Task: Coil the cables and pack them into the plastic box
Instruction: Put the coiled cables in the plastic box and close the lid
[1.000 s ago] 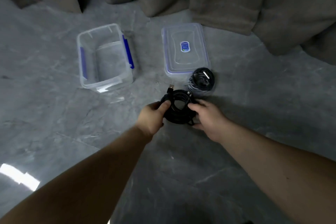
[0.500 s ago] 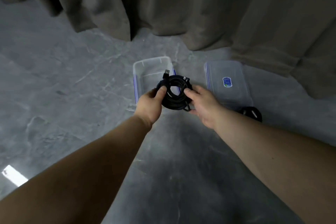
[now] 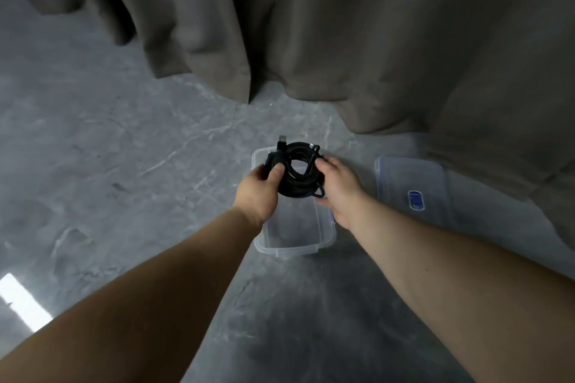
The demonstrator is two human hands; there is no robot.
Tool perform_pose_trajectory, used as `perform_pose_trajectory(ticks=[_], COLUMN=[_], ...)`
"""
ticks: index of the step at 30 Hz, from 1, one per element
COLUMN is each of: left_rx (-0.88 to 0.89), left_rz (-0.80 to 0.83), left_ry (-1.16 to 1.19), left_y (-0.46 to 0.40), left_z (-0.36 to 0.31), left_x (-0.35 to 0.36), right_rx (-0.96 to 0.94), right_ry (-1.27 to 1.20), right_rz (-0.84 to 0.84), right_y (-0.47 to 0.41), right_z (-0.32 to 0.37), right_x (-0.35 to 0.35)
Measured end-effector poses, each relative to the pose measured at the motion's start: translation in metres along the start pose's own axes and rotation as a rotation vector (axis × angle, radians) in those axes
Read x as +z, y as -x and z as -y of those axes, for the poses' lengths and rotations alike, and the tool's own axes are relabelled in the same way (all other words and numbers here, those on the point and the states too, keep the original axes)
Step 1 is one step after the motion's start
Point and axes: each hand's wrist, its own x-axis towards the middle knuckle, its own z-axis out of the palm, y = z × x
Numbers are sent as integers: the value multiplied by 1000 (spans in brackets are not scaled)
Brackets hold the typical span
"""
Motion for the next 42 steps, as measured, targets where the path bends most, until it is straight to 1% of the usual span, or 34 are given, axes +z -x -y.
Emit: perform_pose_trajectory(ticks=[5,8,17,24,27,33,36,39,42], left_rx=[-66,-89,-64,-34,-24,-54,-54,-59,-48], left_rz=[-92,-91,-132,-205,-230,-221,-196,-158,-131], left_ry=[12,29,63,42,-5,-46,-17,19,-5], left_y=[-28,-49,-96,-111,-116,-126,-128,-124,-122], left_z=[20,42,78,101,106,112,111,110,110], left_x=[14,23,36,47,49,48,48,46,44], right_rx=[9,-6,-64,-107,-109,-87,-84,-107,-133], right_ry=[27,66,138,195,227,281,298,331,396], right_rz=[34,29,5,-22,-28,-36,-15,17,26], right_y=[-44,-66,-115,-133,-139,-145,-146,-143,-140], right_z=[-16,-30,-70,-85,-89,-92,-92,-92,-94], right_x=[9,11,22,29,32,34,35,37,39])
